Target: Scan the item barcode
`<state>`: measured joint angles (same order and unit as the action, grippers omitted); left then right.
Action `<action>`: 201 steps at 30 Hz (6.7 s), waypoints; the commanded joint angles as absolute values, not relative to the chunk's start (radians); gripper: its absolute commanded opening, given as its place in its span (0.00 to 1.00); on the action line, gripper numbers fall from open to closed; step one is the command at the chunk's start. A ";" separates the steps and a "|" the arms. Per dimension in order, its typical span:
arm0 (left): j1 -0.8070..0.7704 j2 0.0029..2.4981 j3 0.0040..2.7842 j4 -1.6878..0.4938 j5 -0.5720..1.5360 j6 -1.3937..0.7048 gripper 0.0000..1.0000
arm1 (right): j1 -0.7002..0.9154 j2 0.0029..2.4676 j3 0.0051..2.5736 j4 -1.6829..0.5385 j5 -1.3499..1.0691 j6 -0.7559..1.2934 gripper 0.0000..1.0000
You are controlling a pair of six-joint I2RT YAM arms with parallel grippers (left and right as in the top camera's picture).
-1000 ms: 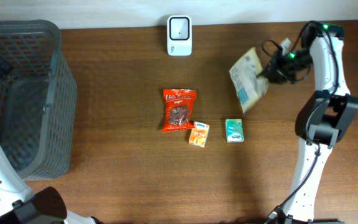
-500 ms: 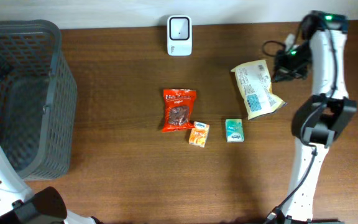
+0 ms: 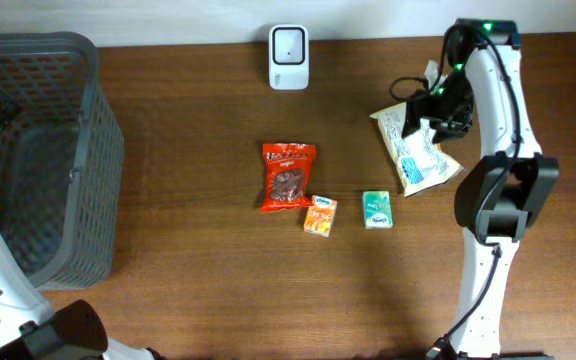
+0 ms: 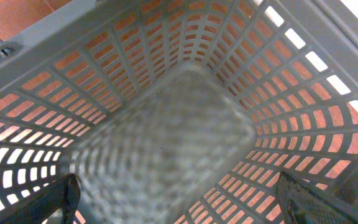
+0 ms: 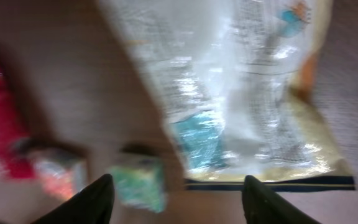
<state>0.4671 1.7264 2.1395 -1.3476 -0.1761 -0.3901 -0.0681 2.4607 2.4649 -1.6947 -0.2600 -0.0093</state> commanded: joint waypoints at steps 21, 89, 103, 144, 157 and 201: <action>0.470 1.727 2.144 -1.349 -0.179 -0.400 0.99 | 0.347 2.430 2.027 -1.198 -0.595 0.088 0.48; 0.470 1.727 2.144 -1.349 -0.179 -0.400 0.99 | 0.261 2.432 2.212 -1.429 -0.068 0.239 0.99; 0.470 1.727 2.144 -1.349 -0.179 -0.400 0.99 | 0.342 2.432 2.064 -1.201 -0.410 0.112 0.99; 0.470 1.727 2.144 -1.349 -0.179 -0.400 0.99 | -0.188 2.292 2.083 -1.294 -0.174 0.147 0.04; 0.470 1.727 2.144 -1.349 -0.179 -0.400 0.99 | 0.340 2.366 2.074 -1.332 0.987 0.661 0.04; 0.474 1.729 2.144 -1.349 -0.179 -0.400 0.99 | 0.432 2.428 2.365 -1.410 0.177 0.311 0.04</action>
